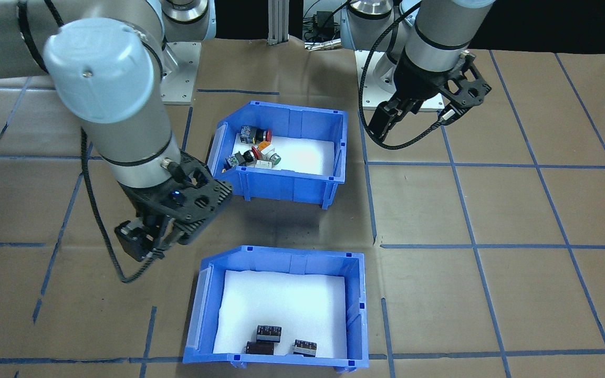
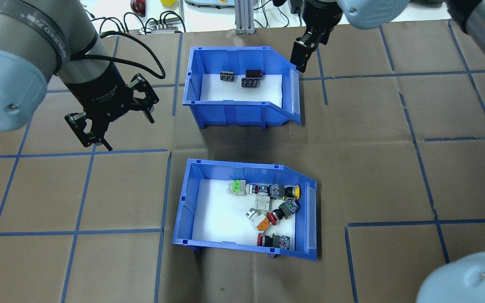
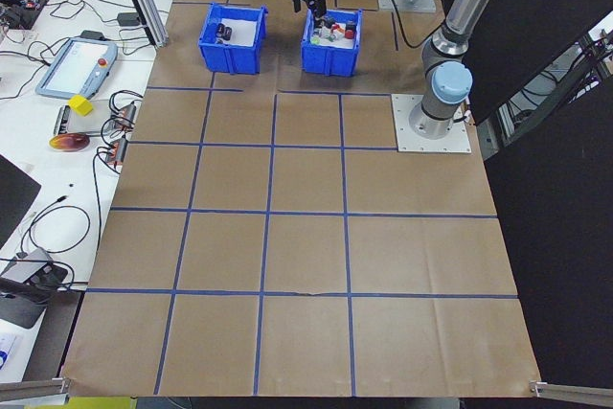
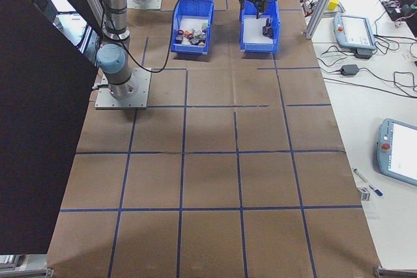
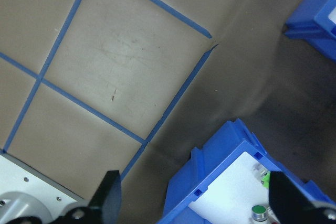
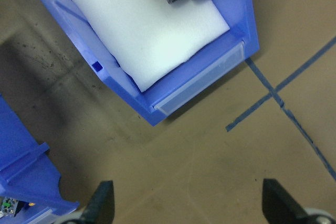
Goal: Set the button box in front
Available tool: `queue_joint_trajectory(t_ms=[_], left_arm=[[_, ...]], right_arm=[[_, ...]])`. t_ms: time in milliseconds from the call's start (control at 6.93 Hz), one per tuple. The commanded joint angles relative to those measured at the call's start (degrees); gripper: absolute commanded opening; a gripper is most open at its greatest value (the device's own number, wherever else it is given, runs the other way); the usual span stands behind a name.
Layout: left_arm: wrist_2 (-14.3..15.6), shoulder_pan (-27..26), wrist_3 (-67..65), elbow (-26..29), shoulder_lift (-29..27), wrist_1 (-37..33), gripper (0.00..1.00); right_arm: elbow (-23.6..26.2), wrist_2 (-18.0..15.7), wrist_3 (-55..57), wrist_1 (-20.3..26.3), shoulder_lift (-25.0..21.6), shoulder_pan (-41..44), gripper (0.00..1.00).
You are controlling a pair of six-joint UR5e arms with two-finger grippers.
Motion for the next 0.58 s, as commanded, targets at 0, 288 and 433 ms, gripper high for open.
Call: queue_joint_trajectory(t_ms=[0,288,433], left_arm=[[-0.29,-7.33,-17.46,-6.02,2.77,0.48,0.99],[-3.52,-11.48,-33.52,-18.63,7.16,12.19,0.99],[-4.33,-12.97,-35.17,-25.92,9.70,18.52,0.99]], right_arm=[[-7.28,-0.31,-6.08,-0.06,6.86,6.11,1.00],[-9.93,-0.40,-12.75,0.72,9.78,11.12,1.00],[-9.50,-0.40,-13.47,0.73,10.31,13.15,1.00]])
